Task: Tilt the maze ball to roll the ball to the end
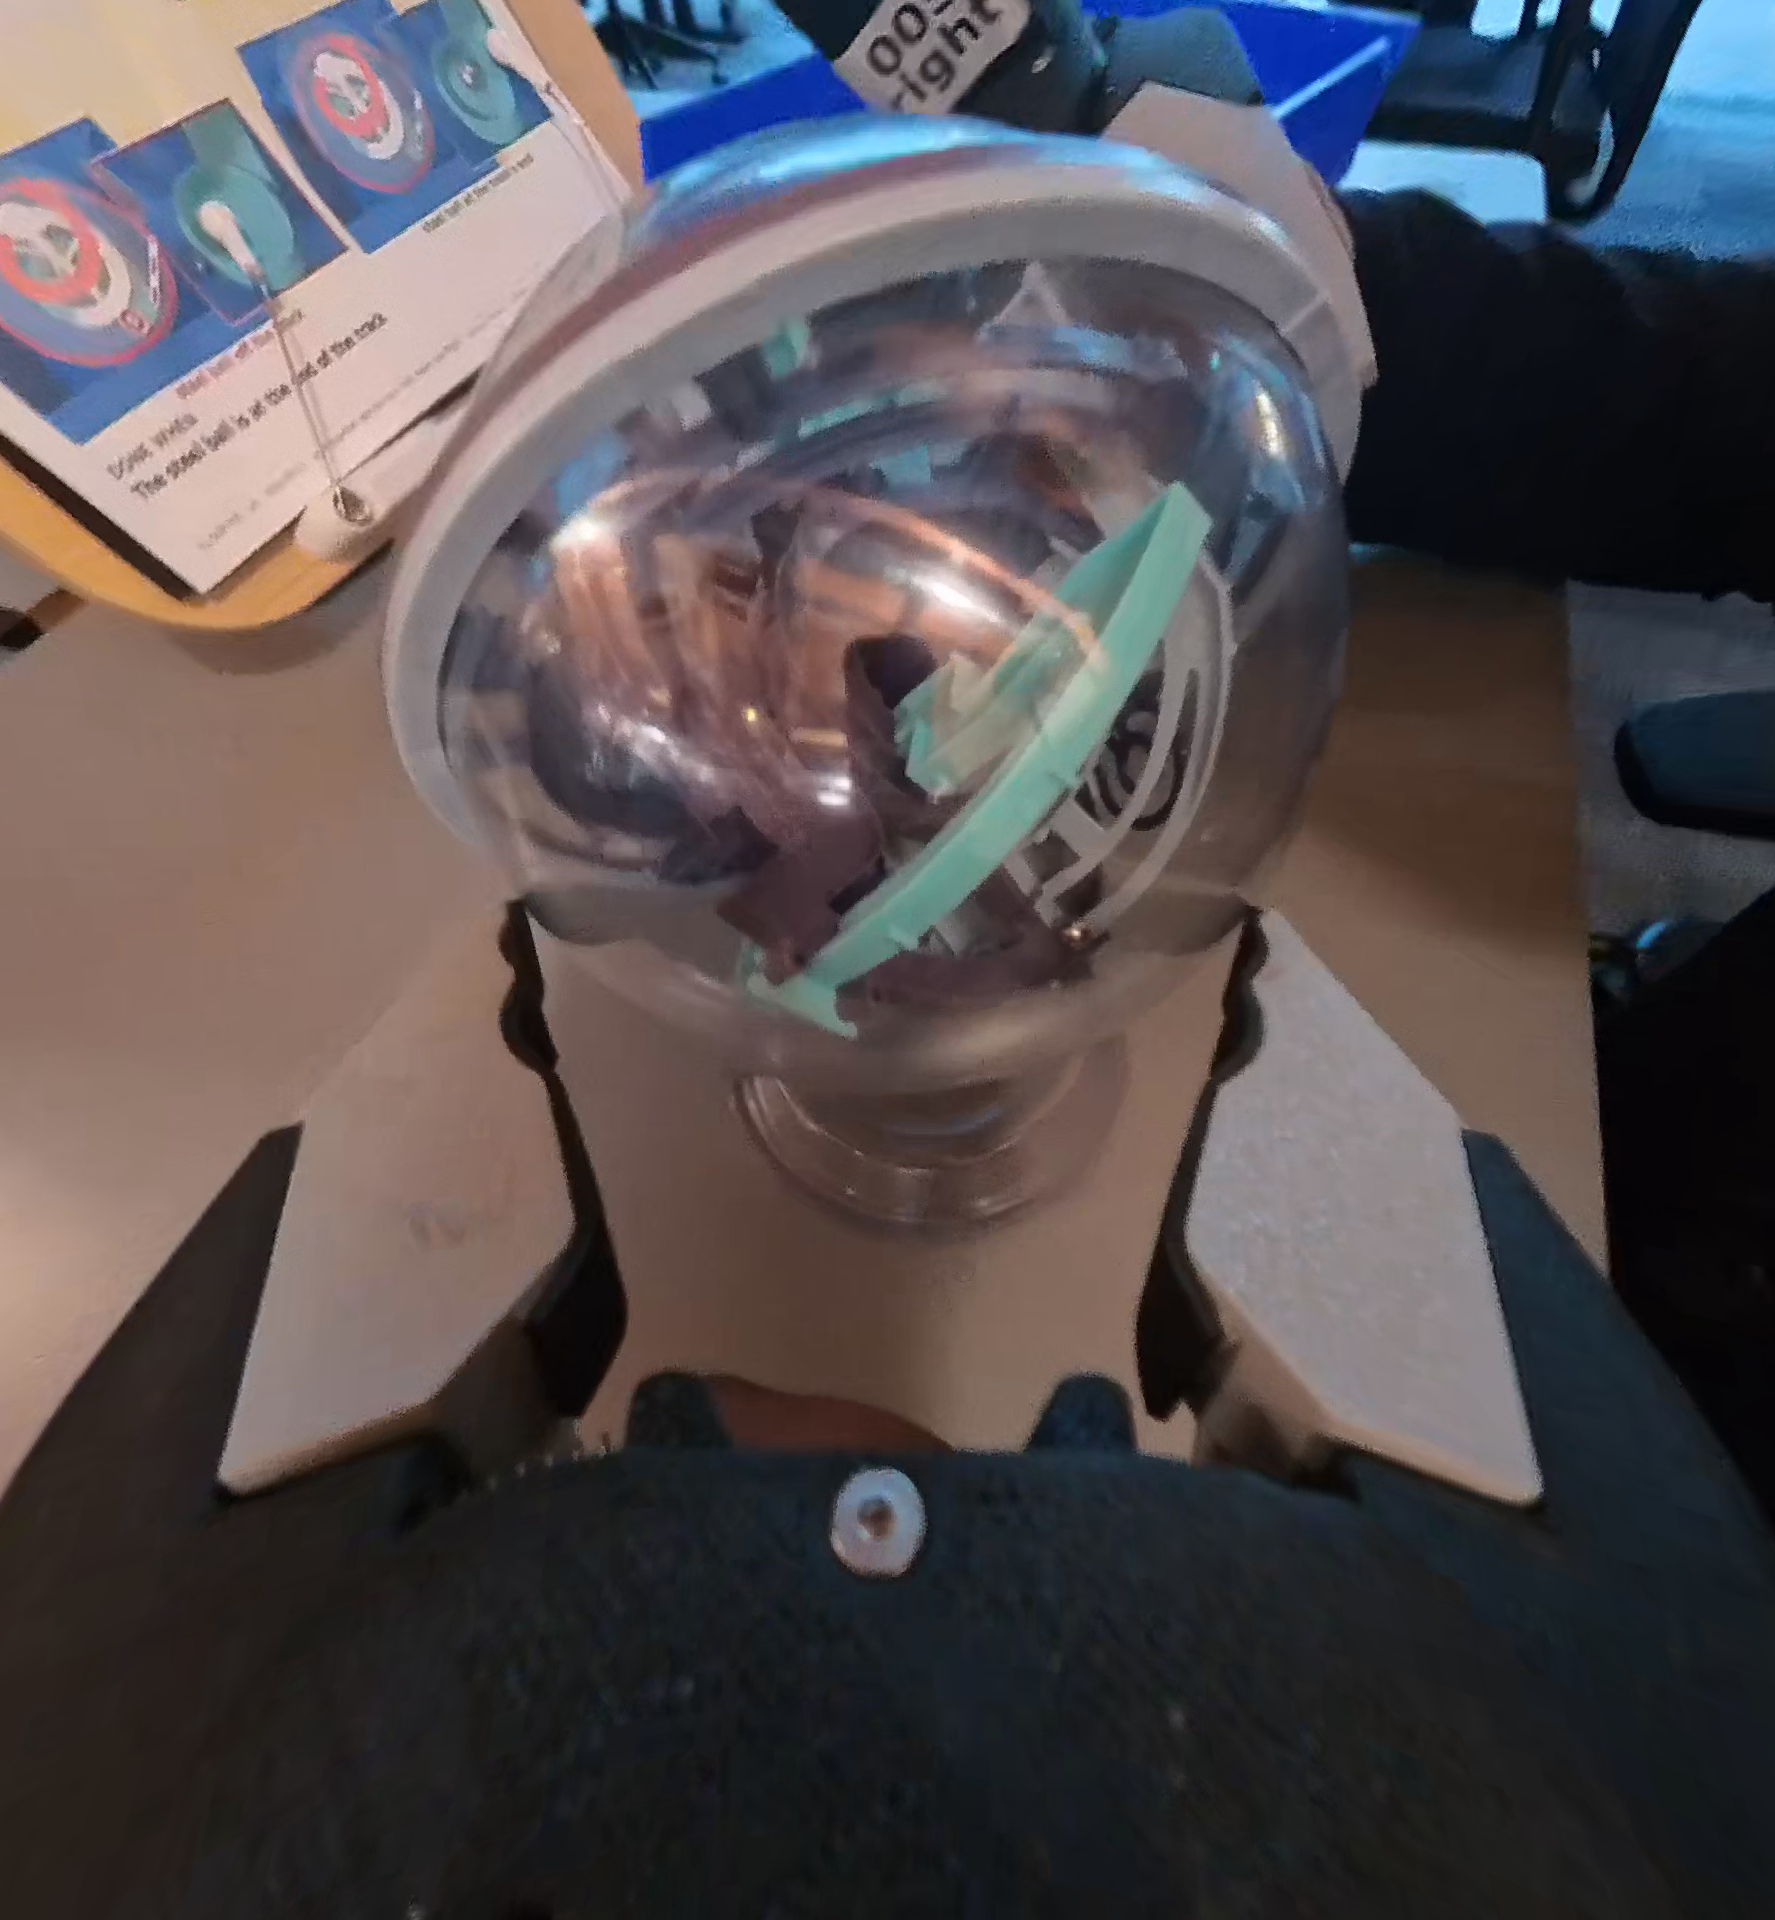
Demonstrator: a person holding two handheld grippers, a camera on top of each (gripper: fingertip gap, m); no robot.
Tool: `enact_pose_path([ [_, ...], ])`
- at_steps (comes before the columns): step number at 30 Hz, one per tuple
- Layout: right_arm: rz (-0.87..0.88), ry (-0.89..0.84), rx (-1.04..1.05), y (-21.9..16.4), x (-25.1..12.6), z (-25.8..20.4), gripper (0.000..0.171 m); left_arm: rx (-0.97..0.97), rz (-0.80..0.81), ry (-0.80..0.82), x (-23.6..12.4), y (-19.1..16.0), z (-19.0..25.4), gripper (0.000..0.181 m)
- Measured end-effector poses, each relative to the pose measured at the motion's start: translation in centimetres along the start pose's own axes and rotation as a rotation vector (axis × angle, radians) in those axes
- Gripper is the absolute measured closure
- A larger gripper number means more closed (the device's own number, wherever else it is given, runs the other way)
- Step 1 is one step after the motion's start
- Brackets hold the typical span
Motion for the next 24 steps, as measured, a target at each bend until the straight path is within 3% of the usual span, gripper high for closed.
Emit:
enact_pose_path([
  [4,-0.018,-0.014,-0.019,-0.1,0.0,-0.1,0.020,-0.107,0.100,0.037,0.1,-1.4,0.5,0.066],
  [11,-0.029,-0.004,-0.021,-0.1,-0.2,-0.1,0.020,0.019,0.053,0.215,1.9,-2.6,0.0,0.060],
  [17,0.002,0.056,-0.016,0.3,-0.8,-1.2,0.020,0.092,0.121,0.166,1.0,-0.3,0.7,0.060],
  [24,0.005,0.076,-0.048,0.5,-0.6,-1.5,0.020,0.189,0.049,0.137,0.0,1.0,0.5,0.058],
])
Point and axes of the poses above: each gripper's, where its closed fingertips meet, x out along the fingers, y out of its top, z = x × y across the jaws, the point moved 1 cm from there along -x, back along the fingers, and after that the axes turned 11 degrees about -x, right-handed, at the moved point
